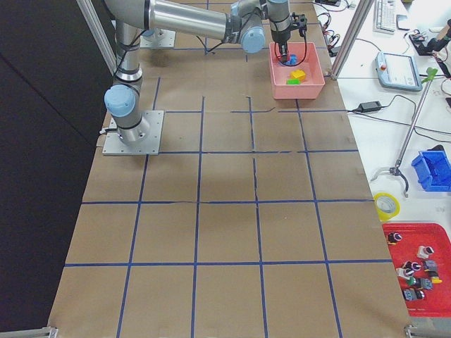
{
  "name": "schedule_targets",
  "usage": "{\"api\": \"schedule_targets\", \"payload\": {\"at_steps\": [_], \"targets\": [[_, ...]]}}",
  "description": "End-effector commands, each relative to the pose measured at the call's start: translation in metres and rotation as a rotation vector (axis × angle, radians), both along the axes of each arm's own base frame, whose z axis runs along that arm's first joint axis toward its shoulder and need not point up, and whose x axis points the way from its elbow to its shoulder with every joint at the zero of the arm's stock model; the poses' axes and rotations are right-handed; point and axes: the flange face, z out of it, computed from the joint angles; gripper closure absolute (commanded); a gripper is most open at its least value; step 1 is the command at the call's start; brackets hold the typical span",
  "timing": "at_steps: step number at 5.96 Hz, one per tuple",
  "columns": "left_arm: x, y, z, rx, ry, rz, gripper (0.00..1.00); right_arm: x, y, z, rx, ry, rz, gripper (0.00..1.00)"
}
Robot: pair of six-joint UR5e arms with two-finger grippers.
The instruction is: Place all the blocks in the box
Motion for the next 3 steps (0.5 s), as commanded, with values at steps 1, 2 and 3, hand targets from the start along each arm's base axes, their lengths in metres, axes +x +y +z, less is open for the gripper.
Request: {"api": "schedule_targets", "payload": {"at_steps": [1, 2, 3], "targets": [[-0.001, 0.043, 0.008, -0.009, 0.000, 0.008, 0.01, 0.083, -0.072, -0.059, -0.045, -0.040, 0.033, 0.93], [0.000, 0.049, 0.016, -0.024, -0.005, 0.010, 0.00, 0.103, -0.095, -0.084, -0.047, -0.035, 0.049, 0.93], [-0.001, 0.047, 0.015, -0.021, -0.005, 0.016, 0.00, 0.108, -0.103, -0.096, -0.040, -0.042, 0.057, 0.77]]}}
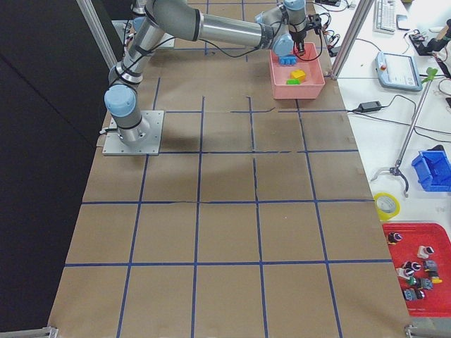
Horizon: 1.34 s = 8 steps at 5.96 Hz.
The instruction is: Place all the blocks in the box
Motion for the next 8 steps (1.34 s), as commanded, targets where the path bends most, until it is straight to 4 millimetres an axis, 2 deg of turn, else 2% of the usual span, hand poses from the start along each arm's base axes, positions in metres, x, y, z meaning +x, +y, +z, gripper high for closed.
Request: {"api": "schedule_targets", "payload": {"at_steps": [1, 5, 6, 7, 8], "targets": [[0.000, 0.001, 0.004, -0.007, -0.002, 0.034, 0.00, 0.011, -0.012, -0.016, -0.001, 0.001, 0.016, 0.01], [0.000, 0.000, 0.002, -0.003, -0.033, 0.039, 0.00, 0.009, -0.003, -0.017, 0.037, 0.003, 0.020, 0.00], [-0.005, 0.000, 0.001, -0.002, -0.030, 0.035, 0.00, 0.006, 0.006, -0.005, 0.087, 0.015, 0.022, 0.00], [-0.016, 0.003, 0.000, -0.001, -0.032, 0.016, 0.00, -0.011, 0.028, 0.031, 0.195, 0.051, 0.024, 0.00], [-0.018, 0.003, 0.001, -0.002, -0.032, 0.012, 0.00, -0.031, 0.050, 0.069, 0.251, 0.090, 0.046, 0.00]]}}
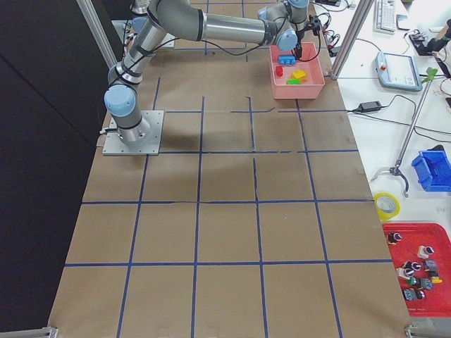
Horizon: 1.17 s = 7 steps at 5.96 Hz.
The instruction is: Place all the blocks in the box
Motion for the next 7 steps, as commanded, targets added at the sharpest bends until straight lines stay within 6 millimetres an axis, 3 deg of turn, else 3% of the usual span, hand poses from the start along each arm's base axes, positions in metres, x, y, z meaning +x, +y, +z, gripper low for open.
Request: {"api": "schedule_targets", "payload": {"at_steps": [1, 2, 3, 4, 5, 7], "targets": [[-0.004, -0.001, 0.000, -0.001, -0.002, -0.011, 0.00, -0.048, 0.051, 0.083, 0.116, 0.115, 0.014, 0.00], [-0.004, -0.002, 0.002, -0.004, -0.002, -0.015, 0.00, -0.077, 0.082, 0.130, 0.124, 0.247, 0.047, 0.00], [-0.004, -0.001, 0.004, -0.008, -0.002, -0.015, 0.00, -0.109, 0.124, 0.193, 0.095, 0.349, 0.008, 0.00], [-0.003, 0.000, 0.005, -0.011, -0.002, -0.017, 0.00, -0.122, 0.156, 0.214, 0.076, 0.360, -0.008, 0.00], [-0.003, -0.001, 0.005, -0.010, -0.003, -0.023, 0.00, -0.127, 0.183, 0.191, 0.132, 0.364, -0.017, 0.00], [-0.001, 0.000, 0.005, -0.010, -0.003, -0.021, 0.00, -0.126, 0.210, 0.119, 0.276, 0.364, 0.003, 0.00]]}}
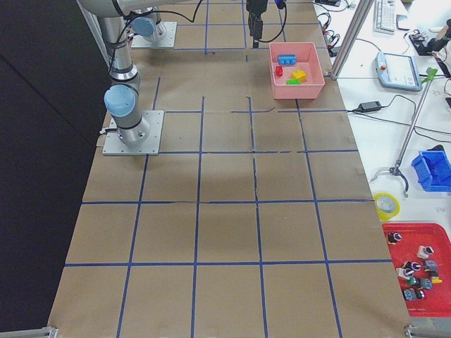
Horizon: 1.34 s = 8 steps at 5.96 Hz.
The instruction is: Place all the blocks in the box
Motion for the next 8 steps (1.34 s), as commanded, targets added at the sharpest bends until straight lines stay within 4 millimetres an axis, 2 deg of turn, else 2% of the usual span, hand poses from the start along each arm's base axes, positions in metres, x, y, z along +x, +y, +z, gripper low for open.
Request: {"api": "schedule_targets", "payload": {"at_steps": [1, 2, 3, 5, 6, 8], "targets": [[0.000, 0.000, 0.001, -0.001, 0.000, 0.000, 0.00, 0.003, 0.021, -0.054, 0.117, -0.027, -0.010, 0.00], [0.000, 0.001, 0.001, -0.001, 0.000, 0.000, 0.00, 0.006, 0.027, -0.069, 0.148, -0.063, -0.015, 0.00], [0.000, 0.000, -0.001, 0.002, 0.000, 0.000, 0.00, 0.005, 0.035, -0.056, 0.119, -0.068, -0.014, 0.00], [0.001, 0.000, -0.001, 0.002, -0.001, 0.012, 0.00, -0.001, 0.049, -0.014, 0.025, -0.063, -0.020, 0.00], [0.000, -0.001, -0.001, 0.002, 0.000, 0.012, 0.00, -0.004, 0.052, -0.006, 0.007, -0.066, -0.023, 0.00], [-0.002, -0.001, -0.002, 0.004, 0.002, 0.011, 0.00, -0.001, 0.046, -0.003, -0.013, -0.081, -0.021, 0.00]]}}
